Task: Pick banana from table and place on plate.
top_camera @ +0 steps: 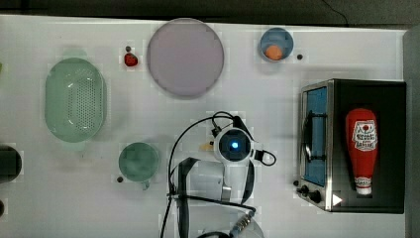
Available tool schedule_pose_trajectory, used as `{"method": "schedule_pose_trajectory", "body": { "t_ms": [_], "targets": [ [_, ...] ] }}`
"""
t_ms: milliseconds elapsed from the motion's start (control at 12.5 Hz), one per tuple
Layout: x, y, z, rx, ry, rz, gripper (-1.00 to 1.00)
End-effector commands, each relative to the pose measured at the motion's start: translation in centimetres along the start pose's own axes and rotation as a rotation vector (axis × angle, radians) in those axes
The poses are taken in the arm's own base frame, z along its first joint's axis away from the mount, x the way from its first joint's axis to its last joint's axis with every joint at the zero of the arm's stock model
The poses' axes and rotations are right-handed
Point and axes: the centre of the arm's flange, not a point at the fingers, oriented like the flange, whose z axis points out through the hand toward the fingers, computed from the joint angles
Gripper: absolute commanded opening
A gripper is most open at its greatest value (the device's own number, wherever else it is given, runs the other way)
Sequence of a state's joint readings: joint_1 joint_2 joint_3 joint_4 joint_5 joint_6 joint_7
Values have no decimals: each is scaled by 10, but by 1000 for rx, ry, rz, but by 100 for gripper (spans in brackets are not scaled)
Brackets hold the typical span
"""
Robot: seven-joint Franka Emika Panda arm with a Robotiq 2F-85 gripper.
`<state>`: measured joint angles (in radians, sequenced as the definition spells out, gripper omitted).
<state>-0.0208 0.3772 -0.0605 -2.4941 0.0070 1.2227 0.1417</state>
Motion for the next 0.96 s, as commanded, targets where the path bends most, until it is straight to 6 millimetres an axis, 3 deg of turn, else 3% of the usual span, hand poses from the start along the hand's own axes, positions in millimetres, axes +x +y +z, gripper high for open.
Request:
{"method": "schedule_pose_trajectory", "body": {
  "t_ms": [80,400,720,960],
  "targets": [
    [-6,-15,-18,45,23,-8,43],
    [-6,-18,-21,55,29,-11,-45],
    [-5,-27,-36,82,44,-18,-46],
    [0,-44,-92,139,75,-26,-45]
  ]
}}
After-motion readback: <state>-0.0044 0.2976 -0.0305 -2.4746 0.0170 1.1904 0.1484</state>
